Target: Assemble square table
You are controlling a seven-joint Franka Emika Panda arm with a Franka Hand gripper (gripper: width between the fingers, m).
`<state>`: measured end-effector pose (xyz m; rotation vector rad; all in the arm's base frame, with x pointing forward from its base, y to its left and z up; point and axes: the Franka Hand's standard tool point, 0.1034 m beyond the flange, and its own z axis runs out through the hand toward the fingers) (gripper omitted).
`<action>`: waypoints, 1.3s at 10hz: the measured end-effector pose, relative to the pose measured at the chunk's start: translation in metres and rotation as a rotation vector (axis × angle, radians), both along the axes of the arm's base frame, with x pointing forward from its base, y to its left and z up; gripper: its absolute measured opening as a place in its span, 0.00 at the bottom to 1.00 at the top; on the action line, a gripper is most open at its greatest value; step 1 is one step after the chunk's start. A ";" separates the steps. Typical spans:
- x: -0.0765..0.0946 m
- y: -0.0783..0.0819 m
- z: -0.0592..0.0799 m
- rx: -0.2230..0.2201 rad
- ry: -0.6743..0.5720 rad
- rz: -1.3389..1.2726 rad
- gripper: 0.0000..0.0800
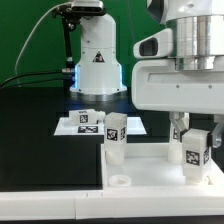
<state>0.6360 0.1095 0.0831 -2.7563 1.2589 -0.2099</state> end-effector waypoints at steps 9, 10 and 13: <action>-0.002 0.010 0.002 0.047 -0.007 0.023 0.48; -0.002 0.008 0.002 0.036 -0.008 0.061 0.71; -0.002 0.007 0.001 -0.014 -0.020 0.307 0.81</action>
Offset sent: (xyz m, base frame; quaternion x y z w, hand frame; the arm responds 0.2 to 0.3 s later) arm 0.0158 0.0034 0.0124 0.0618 -0.0743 0.3086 0.9463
